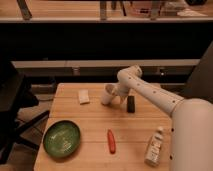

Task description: Pick up the ceramic cup

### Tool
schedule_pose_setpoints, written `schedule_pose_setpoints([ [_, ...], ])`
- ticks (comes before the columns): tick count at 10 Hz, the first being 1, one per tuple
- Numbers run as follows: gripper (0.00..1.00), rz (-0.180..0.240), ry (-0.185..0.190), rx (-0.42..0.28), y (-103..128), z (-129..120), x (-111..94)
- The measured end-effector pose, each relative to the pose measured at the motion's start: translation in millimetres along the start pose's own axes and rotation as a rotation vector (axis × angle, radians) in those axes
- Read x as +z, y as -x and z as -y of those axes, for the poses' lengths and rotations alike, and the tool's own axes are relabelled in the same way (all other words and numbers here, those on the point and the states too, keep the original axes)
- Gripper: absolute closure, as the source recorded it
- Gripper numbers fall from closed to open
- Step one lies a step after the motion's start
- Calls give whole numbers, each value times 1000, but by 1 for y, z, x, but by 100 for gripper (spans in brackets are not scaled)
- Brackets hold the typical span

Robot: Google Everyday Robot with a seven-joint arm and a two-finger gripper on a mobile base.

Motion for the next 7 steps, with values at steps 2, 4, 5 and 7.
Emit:
schedule_pose_setpoints([
  [2,54,-1,-1,-4,-2,-2,0],
  [4,71,-10,-3,-10,-6,-3,-12],
  [5,83,-15,0,-15,-7,-1,-25],
  [7,99,-23,2,-21,-12,1,-47],
])
